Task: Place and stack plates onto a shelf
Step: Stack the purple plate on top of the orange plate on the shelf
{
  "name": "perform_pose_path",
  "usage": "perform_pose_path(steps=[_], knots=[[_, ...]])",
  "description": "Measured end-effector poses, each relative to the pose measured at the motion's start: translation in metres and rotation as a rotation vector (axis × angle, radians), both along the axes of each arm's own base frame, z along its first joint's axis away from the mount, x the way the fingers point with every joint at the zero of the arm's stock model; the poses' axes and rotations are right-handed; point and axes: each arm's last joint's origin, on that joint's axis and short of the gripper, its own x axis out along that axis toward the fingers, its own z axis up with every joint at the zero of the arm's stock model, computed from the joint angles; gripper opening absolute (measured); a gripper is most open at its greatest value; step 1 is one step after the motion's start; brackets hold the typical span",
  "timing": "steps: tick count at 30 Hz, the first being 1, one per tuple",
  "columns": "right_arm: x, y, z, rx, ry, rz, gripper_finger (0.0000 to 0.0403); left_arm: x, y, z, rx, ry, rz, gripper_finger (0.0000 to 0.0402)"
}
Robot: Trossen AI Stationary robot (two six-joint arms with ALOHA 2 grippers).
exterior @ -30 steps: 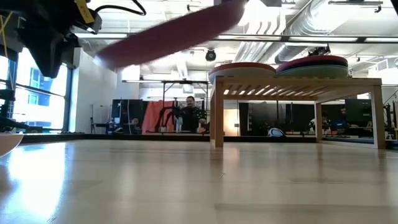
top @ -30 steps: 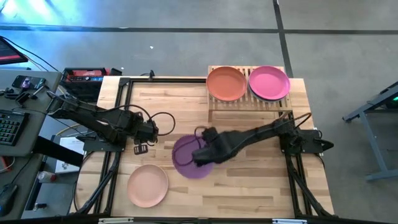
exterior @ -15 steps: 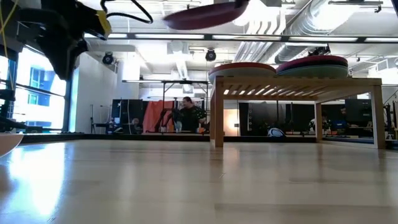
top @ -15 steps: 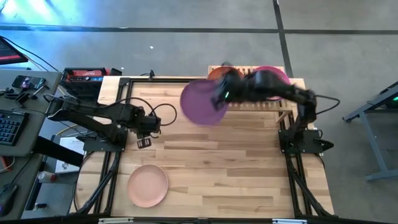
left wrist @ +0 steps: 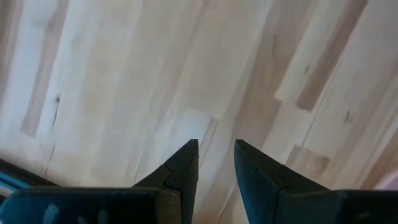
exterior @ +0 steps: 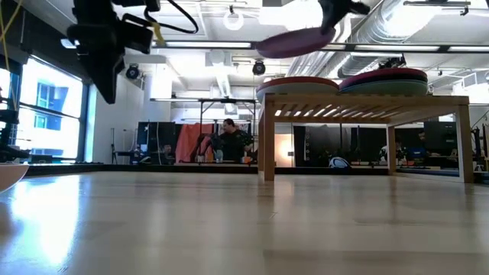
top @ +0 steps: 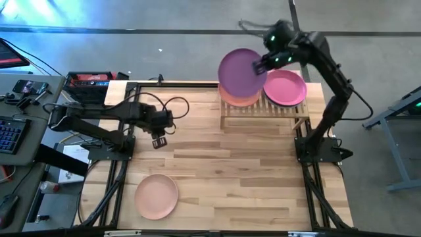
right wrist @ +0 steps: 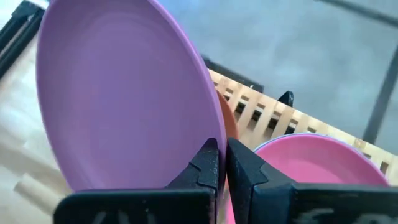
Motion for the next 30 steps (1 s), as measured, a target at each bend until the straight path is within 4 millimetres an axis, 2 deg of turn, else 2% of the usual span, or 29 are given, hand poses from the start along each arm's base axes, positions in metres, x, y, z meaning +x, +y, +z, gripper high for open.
perform_pose_path(steps=[7,12,15,21,30], knots=[[-0.035,-0.059,-0.016,0.183,-0.082,0.115,0.0000,0.000,0.017,0.001,0.009,-0.027,0.064,0.0092],[-0.052,-0.090,-0.045,0.301,-0.129,0.170,0.0000,0.001,0.030,0.001,0.014,-0.058,0.123,0.0092],[-0.055,-0.103,-0.063,0.330,-0.154,0.175,0.0000,0.000,0.036,0.002,0.018,-0.073,0.156,0.0092],[-0.049,-0.115,-0.090,0.375,-0.204,0.216,0.0000,-0.002,0.046,0.002,0.021,-0.079,0.205,0.0092],[-0.035,-0.110,-0.107,0.411,-0.186,0.243,0.0000,-0.006,0.055,0.002,0.023,-0.078,0.254,0.0092]])
